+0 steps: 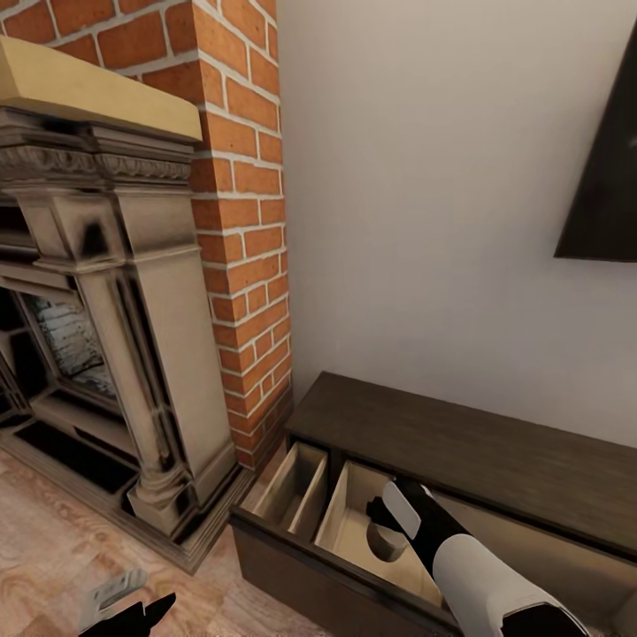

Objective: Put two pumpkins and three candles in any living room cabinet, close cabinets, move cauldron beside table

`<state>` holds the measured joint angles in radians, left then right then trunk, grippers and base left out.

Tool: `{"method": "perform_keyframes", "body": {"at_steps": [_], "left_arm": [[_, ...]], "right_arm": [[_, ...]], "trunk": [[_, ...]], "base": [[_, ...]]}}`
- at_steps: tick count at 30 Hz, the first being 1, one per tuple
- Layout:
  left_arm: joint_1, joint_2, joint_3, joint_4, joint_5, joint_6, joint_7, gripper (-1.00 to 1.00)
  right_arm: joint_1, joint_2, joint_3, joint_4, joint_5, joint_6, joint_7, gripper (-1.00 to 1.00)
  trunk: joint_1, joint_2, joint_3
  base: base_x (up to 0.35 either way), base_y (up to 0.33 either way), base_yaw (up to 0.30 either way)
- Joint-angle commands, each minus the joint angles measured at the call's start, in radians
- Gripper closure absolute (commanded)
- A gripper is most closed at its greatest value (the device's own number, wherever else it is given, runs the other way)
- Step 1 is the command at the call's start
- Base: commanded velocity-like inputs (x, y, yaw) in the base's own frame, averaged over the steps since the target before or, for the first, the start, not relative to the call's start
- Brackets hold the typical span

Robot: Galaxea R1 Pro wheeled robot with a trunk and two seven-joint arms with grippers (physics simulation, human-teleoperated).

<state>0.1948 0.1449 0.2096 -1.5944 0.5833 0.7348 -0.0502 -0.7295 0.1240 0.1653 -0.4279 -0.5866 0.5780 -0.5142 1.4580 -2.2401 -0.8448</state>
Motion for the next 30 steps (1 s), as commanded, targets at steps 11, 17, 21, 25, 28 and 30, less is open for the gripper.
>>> {"method": "perform_keyframes", "body": {"at_steps": [11,17,21,25,28,30], "left_arm": [[0.0,0.0,0.002,0.0,-0.002,0.005,-0.007,-1.0],[0.0,0.0,0.002,-0.001,-0.002,0.005,-0.008,-1.0],[0.0,-0.001,0.002,-0.001,-0.003,0.005,-0.007,-1.0],[0.0,0.0,0.002,-0.001,-0.003,0.005,-0.007,-1.0],[0.0,0.0,0.002,-0.001,-0.003,0.004,-0.008,-1.0],[0.0,0.0,0.002,-0.001,-0.003,0.005,-0.008,-1.0]], "right_arm": [[-0.001,0.0,0.01,-0.003,0.0,0.001,-0.009,1.0],[-0.008,0.0,0.01,-0.003,0.001,0.0,-0.008,1.0],[-0.009,0.0,0.01,-0.003,0.001,0.0,-0.008,1.0],[-0.01,0.0,0.01,-0.003,0.001,0.0,-0.008,1.0],[-0.01,0.001,0.01,-0.003,0.001,0.0,-0.008,1.0],[-0.01,0.002,0.01,-0.003,0.001,0.0,-0.008,1.0]], "trunk": [[0.035,-0.064,-0.029],[0.035,-0.064,-0.029],[0.035,-0.064,-0.029],[0.035,-0.064,-0.029],[0.035,-0.064,-0.029],[0.035,-0.064,-0.029]], "base": [[0.0,0.0,0.0],[0.0,0.0,0.0],[0.079,0.017,0.0],[0.084,0.026,0.0],[0.094,0.046,0.0],[0.116,0.057,0.0]]}}
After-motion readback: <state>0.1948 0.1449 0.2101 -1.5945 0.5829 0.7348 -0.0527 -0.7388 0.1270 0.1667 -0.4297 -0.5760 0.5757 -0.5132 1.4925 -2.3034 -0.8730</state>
